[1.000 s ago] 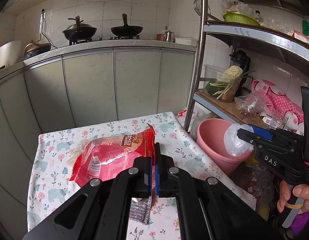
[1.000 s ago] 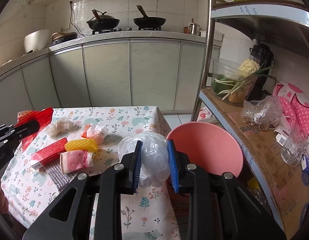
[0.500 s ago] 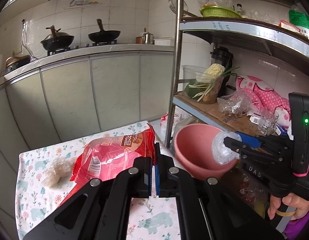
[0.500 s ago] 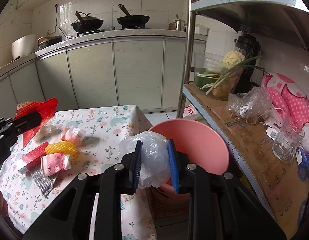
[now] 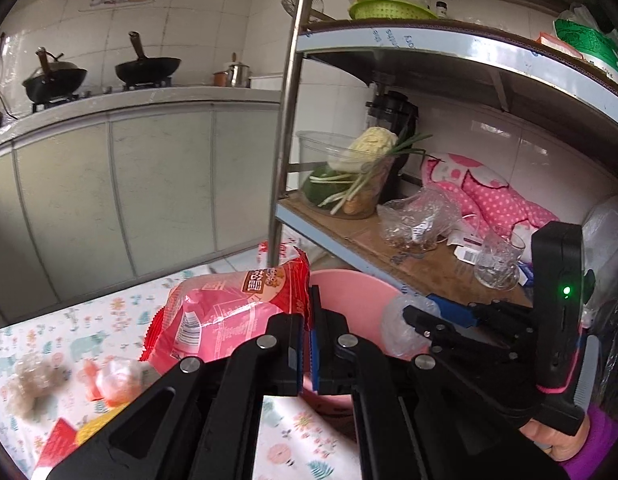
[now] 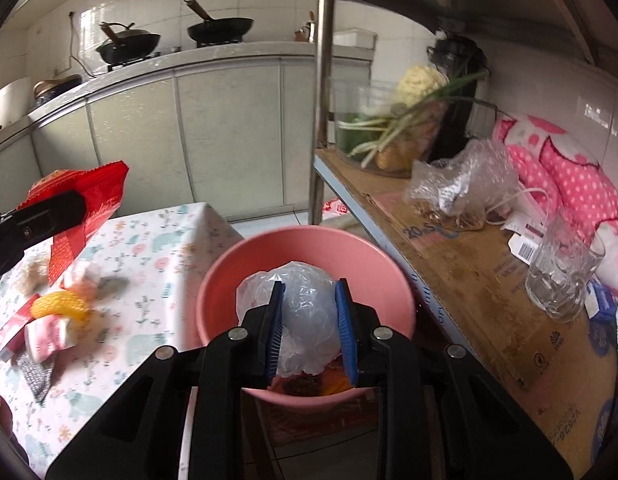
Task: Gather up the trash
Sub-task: 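Carry the red packet and clear bag over the pink bucket with both tools, then open both tools to drop the packet and bag into the bucket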
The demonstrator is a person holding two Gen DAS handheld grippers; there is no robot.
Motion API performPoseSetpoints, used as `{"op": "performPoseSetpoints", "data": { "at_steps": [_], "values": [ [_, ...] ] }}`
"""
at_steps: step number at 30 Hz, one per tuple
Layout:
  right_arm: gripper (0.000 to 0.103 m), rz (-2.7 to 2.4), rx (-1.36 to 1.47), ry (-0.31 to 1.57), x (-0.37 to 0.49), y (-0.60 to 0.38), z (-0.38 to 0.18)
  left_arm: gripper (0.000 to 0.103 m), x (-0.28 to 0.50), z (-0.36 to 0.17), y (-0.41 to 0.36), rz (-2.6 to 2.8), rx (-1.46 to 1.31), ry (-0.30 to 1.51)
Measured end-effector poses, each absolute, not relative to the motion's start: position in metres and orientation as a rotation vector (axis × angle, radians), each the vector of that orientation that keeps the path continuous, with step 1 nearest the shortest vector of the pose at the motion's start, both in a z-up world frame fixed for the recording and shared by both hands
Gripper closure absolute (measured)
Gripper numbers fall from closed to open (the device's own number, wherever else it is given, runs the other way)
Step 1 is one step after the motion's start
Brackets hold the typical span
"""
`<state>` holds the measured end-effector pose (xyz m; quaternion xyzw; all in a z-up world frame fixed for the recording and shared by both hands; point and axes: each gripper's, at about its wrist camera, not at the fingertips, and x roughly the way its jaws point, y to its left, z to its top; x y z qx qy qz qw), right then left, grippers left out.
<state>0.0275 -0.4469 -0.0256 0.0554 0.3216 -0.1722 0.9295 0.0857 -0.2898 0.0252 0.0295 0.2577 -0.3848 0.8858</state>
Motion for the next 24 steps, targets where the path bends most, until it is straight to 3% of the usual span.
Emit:
{"op": "performPoseSetpoints", "data": {
  "at_steps": [24],
  "values": [
    [0.077,-0.338,0.162,0.792,0.069,-0.484,-0.104,0.101,0.138,-0.06,-0.395,-0.869,0.142,0.751]
  ]
}}
